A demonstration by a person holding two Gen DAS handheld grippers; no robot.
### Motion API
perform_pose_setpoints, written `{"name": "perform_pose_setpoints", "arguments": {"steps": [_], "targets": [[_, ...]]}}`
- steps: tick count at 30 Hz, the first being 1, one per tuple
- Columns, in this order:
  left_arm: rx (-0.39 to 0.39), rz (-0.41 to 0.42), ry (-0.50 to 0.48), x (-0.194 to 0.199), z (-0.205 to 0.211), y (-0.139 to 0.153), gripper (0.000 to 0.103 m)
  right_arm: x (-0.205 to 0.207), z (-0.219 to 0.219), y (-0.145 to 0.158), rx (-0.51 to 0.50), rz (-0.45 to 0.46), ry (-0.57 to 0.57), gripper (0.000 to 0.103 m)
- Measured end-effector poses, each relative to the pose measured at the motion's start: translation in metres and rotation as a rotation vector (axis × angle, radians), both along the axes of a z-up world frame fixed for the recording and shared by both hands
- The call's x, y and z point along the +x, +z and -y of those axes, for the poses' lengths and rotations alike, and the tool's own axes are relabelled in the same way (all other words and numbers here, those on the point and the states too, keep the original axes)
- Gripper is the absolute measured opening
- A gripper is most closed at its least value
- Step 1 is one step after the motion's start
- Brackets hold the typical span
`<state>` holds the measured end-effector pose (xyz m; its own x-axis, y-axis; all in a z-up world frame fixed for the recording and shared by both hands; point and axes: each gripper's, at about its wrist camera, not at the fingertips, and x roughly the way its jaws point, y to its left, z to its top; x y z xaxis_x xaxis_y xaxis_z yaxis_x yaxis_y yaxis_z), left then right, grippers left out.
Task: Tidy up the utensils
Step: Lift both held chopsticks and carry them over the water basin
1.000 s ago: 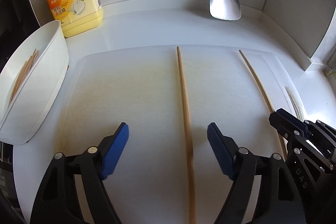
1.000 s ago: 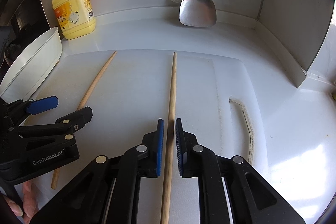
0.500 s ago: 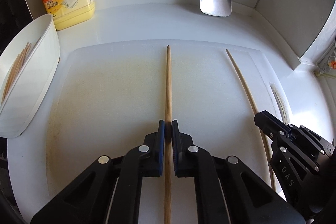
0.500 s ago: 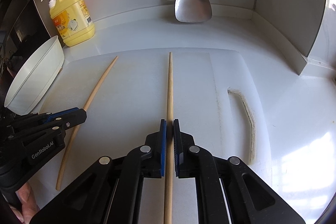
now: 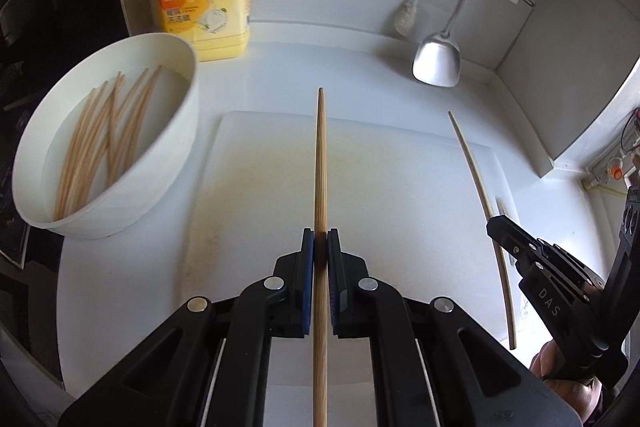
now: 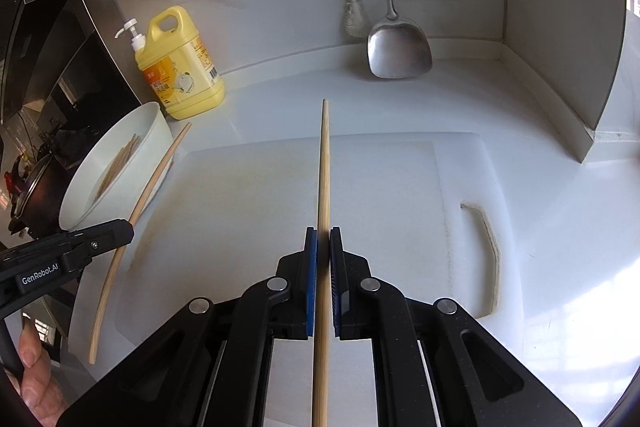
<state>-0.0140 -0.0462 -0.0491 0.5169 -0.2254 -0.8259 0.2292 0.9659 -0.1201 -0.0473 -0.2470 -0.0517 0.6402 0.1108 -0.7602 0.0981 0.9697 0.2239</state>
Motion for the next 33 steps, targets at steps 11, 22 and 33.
{"name": "perform_pose_setpoints", "arguments": {"steps": [11, 22, 33], "targets": [[0.01, 0.054, 0.166, 0.047, -0.154, 0.04, 0.007, 0.074, -0.132, 0.048, 0.021, 0.053, 0.161, 0.006], [0.064, 0.022, 0.245, 0.118, -0.257, 0.031, 0.007, 0.155, -0.275, 0.052, 0.038, 0.034, 0.289, 0.006], [0.068, -0.045, 0.279, 0.144, -0.27, 0.008, 0.008, 0.197, -0.314, 0.022, 0.029, -0.087, 0.339, 0.006]]}}
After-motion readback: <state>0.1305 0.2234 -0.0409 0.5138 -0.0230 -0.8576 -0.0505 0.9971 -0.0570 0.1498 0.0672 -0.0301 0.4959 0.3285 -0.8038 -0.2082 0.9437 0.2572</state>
